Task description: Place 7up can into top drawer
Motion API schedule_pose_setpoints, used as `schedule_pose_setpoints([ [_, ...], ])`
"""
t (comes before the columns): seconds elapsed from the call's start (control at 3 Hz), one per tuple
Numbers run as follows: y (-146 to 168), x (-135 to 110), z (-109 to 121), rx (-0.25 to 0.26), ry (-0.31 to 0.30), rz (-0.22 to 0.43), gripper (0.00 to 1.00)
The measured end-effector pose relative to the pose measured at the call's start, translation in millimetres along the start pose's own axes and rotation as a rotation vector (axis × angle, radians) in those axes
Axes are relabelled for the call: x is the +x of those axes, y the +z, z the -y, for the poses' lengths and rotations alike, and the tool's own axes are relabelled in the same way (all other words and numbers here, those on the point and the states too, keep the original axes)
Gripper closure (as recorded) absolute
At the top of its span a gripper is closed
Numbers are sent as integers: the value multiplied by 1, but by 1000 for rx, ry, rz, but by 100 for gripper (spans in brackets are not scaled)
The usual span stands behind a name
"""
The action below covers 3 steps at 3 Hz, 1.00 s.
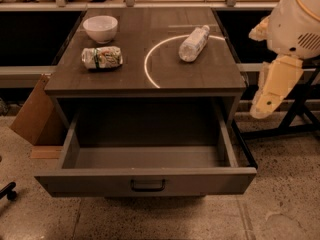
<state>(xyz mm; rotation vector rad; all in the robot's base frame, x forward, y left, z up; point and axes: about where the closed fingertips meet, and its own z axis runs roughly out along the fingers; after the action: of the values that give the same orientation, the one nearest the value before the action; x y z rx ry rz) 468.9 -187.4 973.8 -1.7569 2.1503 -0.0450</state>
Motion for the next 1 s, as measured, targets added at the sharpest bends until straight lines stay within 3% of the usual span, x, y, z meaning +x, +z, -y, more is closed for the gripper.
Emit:
schedule_pose_setpoints([
  [0.33,23,-37,22,-13,-41,64,0],
  [1.0,29,-40,25,-15,-43,91,0],
])
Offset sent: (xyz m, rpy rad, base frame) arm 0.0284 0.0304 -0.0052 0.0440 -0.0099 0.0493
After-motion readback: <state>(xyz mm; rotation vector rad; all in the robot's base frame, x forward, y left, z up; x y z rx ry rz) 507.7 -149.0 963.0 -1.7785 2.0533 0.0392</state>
